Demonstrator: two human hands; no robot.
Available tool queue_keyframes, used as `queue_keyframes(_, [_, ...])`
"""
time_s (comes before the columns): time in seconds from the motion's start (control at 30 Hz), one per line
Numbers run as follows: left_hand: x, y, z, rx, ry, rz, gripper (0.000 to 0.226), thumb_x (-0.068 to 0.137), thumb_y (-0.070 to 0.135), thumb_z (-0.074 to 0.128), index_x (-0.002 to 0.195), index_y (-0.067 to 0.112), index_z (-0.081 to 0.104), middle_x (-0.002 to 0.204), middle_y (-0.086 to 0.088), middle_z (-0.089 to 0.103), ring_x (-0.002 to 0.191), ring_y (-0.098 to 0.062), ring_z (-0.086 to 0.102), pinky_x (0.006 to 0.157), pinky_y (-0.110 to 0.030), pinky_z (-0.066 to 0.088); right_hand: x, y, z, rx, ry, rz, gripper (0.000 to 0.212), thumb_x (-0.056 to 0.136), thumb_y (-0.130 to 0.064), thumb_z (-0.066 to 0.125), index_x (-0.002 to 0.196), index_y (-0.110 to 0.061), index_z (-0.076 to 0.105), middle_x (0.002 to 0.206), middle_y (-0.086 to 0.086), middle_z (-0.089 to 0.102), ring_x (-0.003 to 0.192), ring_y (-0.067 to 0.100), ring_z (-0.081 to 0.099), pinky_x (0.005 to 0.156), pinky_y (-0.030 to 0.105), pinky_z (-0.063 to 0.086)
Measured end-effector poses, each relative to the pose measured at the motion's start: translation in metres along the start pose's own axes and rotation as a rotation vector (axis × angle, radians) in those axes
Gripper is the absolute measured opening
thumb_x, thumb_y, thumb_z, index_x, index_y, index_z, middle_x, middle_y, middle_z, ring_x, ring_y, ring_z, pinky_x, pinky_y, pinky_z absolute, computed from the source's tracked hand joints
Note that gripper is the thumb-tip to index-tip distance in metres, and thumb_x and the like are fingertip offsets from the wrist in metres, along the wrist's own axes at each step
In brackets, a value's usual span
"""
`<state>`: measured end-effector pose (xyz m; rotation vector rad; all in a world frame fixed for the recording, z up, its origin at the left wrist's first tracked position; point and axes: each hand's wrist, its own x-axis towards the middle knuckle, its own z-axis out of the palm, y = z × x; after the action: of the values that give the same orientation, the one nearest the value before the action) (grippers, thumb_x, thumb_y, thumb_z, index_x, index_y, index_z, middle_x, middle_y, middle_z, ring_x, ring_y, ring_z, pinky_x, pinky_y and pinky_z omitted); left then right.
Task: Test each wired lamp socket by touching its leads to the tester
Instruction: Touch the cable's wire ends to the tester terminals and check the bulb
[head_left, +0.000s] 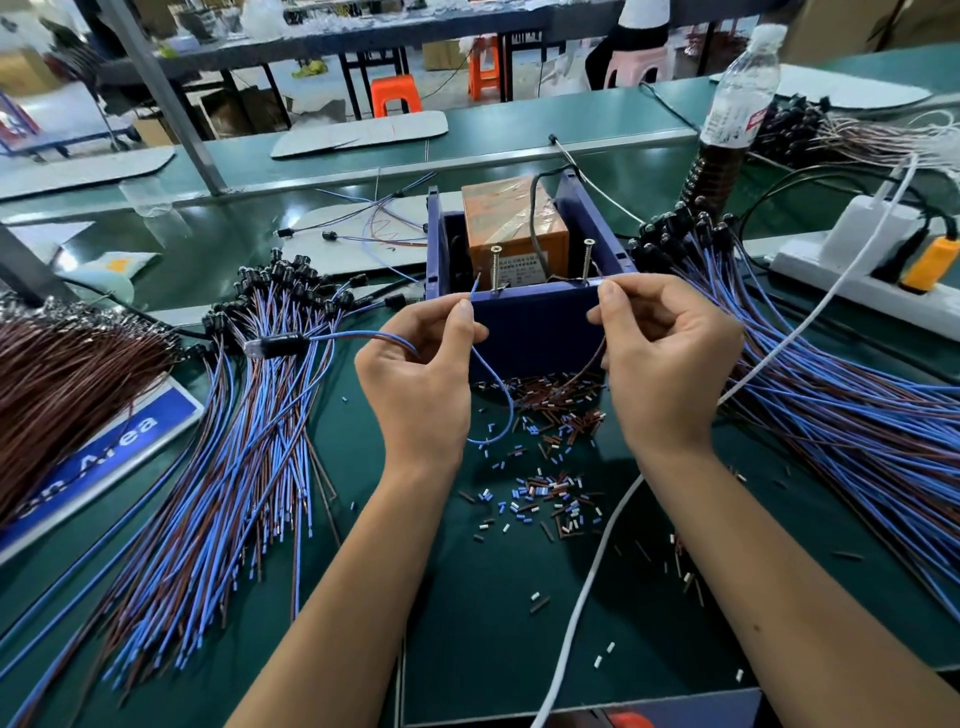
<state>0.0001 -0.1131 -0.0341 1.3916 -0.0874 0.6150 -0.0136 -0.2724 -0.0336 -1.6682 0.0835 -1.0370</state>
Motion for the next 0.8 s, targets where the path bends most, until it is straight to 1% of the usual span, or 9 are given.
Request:
queue_keyframes(0.13, [-0.0021,0.0,0.0019,0.023,-0.039,0.025,0.016,0.094,0.01,0.071,0.086,0.022,0.077,0.069,0.001,0.074,0.064,-0.009,0.067,0.067,-0.018,0.05,-0.0022,-0.0005,0.0005,-0.031,-0.014,-0.046,0.01,0.099,-0.018,0.07,0.096,-0.015,0.079,0.075,-0.01,0.073,0.068,0.009,0.072,0.063,0.027,0.057])
queue_keyframes(0.37, [-0.0018,-0.0013,0.0024,0.032,-0.055,0.032,0.015,0.095,0.008,0.069,0.089,0.019,0.078,0.069,0.002,0.073,0.065,-0.009,0.067,0.069,-0.019,0.051,-0.0042,-0.0006,0.0006,-0.05,-0.049,-0.054,0.013,0.101,-0.016,0.067,0.101,-0.013,0.08,0.077,-0.011,0.073,0.065,0.007,0.069,0.061,0.02,0.051])
queue_keyframes(0.47, [-0.0022,-0.0012,0.0032,0.032,-0.05,0.028,0.015,0.096,0.008,0.07,0.089,0.02,0.077,0.069,0.001,0.073,0.065,-0.009,0.067,0.069,-0.019,0.051,-0.0043,-0.0019,0.0006,-0.052,-0.048,-0.056,0.013,0.101,-0.016,0.066,0.101,-0.014,0.079,0.077,-0.012,0.073,0.066,0.007,0.069,0.062,0.019,0.051])
queue_keyframes(0.63, [-0.0018,-0.0014,0.0045,0.038,-0.061,0.033,0.009,0.096,0.007,0.07,0.092,0.011,0.078,0.067,0.002,0.073,0.064,-0.008,0.066,0.068,-0.018,0.05,-0.0048,-0.0021,0.0013,-0.053,-0.056,-0.05,0.013,0.101,-0.017,0.066,0.102,-0.014,0.078,0.077,-0.012,0.073,0.067,0.007,0.069,0.062,0.019,0.052])
queue_keyframes(0.8, [-0.0027,0.0,0.0045,0.024,-0.055,0.022,0.013,0.095,0.005,0.069,0.089,0.014,0.077,0.066,0.003,0.072,0.062,-0.006,0.064,0.068,-0.016,0.049,-0.0046,0.0001,0.0005,-0.05,-0.063,-0.048,0.014,0.102,-0.017,0.065,0.103,-0.012,0.079,0.078,-0.009,0.074,0.065,0.007,0.069,0.062,0.023,0.052])
